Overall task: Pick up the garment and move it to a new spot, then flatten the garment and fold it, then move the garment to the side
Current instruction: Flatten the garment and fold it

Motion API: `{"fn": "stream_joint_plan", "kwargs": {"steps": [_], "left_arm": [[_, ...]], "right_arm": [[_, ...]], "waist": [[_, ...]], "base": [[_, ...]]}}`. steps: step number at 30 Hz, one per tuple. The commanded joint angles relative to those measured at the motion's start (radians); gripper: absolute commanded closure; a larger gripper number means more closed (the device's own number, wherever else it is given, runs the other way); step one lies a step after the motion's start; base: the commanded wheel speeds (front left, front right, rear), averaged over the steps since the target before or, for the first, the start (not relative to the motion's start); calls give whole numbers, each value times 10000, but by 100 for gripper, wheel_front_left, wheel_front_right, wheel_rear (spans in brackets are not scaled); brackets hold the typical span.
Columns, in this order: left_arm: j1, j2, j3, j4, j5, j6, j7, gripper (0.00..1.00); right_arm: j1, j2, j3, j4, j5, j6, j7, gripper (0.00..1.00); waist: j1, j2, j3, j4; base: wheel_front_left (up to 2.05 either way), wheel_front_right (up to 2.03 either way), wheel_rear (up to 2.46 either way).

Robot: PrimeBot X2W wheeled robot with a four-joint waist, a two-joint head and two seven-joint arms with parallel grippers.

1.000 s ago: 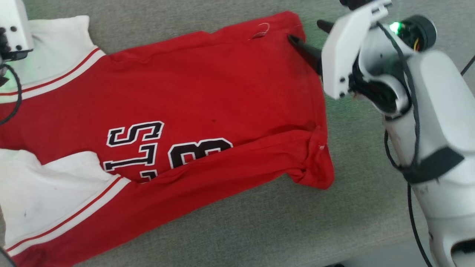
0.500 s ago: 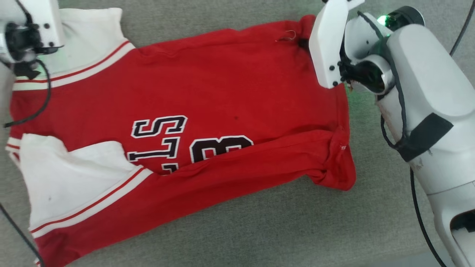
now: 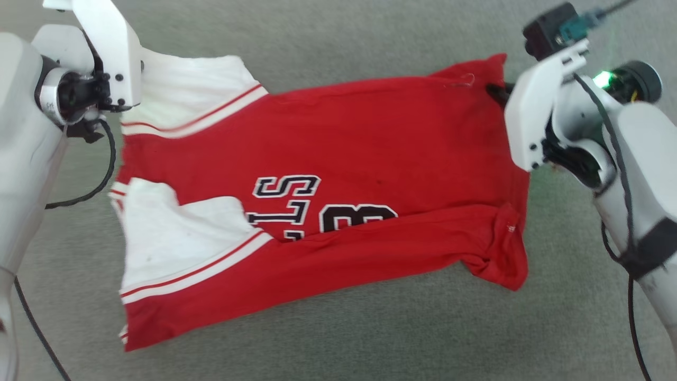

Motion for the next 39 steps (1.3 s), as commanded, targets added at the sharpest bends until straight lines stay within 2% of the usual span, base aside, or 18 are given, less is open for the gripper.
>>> {"fn": "stream_joint_plan", "kwargs": {"steps": [1,5,9,13,20,22,25,28,29,30,31,32,33,34,35,36,37,39], "left_arm": [[169,55,77,-141,-144,-9,13,100],[695,361,99,-1227,-281,204,191,100],[1479,863,119,-2979,-429,705,487,100],[2509,1627,139,-5368,-569,1727,957,100],[4615,3025,177,-9647,-830,4089,1654,100],[5187,3275,95,-10505,-849,4647,1757,100],[5982,3437,84,-11125,-1030,5205,1614,100],[6633,3223,66,-10954,-1386,5202,1314,100],[6761,3226,45,-10743,-1389,5124,1200,100],[6862,3139,47,-10500,-1398,5001,1033,100],[6862,3139,47,-10500,-1398,5001,1033,100],[6963,2942,72,-10239,-1589,4866,897,100],[7033,2848,87,-9955,-1583,4717,748,100],[7043,2815,114,-9614,-1521,4582,579,71],[7080,2740,149,-9360,-1593,4470,469,62],[7115,2648,213,-9118,-1669,4375,320,49],[7106,2616,245,-8926,-1652,4268,184,0],[7091,2564,347,-8750,-1648,4107,-79,0]], "right_arm": [[189,-86,-48,-125,-48,-26,-88,100],[931,-473,-285,-959,-110,-24,-218,100],[1793,-906,-665,-2120,-228,-24,-230,100],[2832,-1188,-1212,-3494,-188,-24,52,100],[5003,-1512,-2237,-5796,-229,-24,1026,100],[5623,-1397,-2582,-6145,-188,-24,1303,100],[6355,-1175,-2908,-6364,-253,-24,1558,100],[6666,-931,-2993,-6111,-299,-24,1625,100],[6640,-813,-2976,-5943,-263,-24,1554,96],[6579,-747,-2913,-5716,-279,-24,1516,88],[6579,-747,-2913,-5716,-279,-24,1516,88],[6512,-728,-2836,-5517,-343,-23,1511,80],[6432,-633,-2801,-5293,-292,-23,1479,56],[6338,-622,-2664,-5115,-303,-23,1432,11],[6251,-643,-2562,-4990,-342,-18,1364,0],[6214,-550,-2581,-4815,-246,-19,1341,0],[6195,-527,-2558,-4717,-218,-18,1336,0],[6113,-518,-2638,-4650,-89,-18,1386,0]], "waist": [[0,0,-351,310],[0,0,-662,507],[0,0,-885,674],[0,0,-991,774],[0,0,-956,878],[0,0,-919,893],[0,0,-845,893],[0,0,-769,855],[0,0,-750,833],[0,0,-746,813],[0,0,-746,813],[0,0,-739,807],[0,0,-735,802],[0,0,-742,793],[0,0,-752,793],[0,0,-768,789],[0,0,-788,786],[0,0,-840,815]], "base": [[0,0,0],[0,0,0],[0,0,0],[0,0,0],[0,0,0],[0,0,0],[0,0,0],[0,0,0],[0,0,0],[0,0,0],[0,0,0],[0,0,0],[0,0,0],[0,0,0],[0,0,0],[0,0,0],[0,0,0],[0,0,0]]}}
